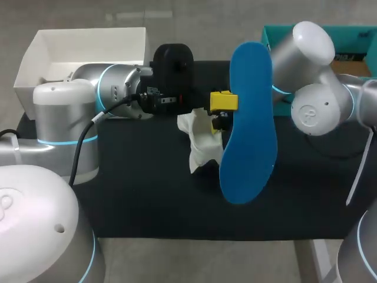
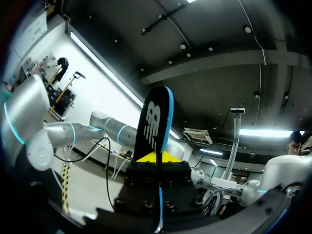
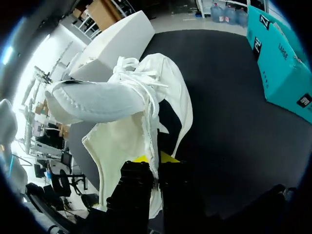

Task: Take the shoe out of the shoebox, open the shoe tongue, remove and reinsert the insole, then place the shoe into the shoebox

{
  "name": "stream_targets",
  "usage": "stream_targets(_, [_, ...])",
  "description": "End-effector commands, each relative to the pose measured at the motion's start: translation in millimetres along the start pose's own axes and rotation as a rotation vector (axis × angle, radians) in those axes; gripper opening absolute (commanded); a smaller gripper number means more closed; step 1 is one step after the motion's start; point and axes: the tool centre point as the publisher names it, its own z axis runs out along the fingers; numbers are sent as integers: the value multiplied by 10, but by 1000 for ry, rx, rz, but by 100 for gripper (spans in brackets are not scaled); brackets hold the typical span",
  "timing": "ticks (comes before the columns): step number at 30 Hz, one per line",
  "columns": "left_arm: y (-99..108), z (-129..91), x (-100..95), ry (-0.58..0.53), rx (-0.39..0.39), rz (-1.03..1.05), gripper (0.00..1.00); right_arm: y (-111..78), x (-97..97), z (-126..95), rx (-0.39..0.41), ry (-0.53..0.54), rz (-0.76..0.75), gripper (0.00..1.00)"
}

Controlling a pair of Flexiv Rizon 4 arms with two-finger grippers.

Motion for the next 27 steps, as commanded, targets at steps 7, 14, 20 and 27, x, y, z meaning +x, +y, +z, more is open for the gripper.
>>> stream_targets(7, [5, 5, -14, 3, 2, 0, 0, -179, -67, 14, -52, -43, 78, 0])
stream_targets(14, [5, 5, -14, 3, 2, 0, 0, -177, -158, -33, -46, -91, 10, 0])
stream_targets(20, [5, 5, -14, 3, 2, 0, 0, -182, -257, -21, -68, -103, 22, 0])
stream_targets(27, [5, 5, -14, 3, 2, 0, 0, -164, -415, 60, -64, -130, 31, 0])
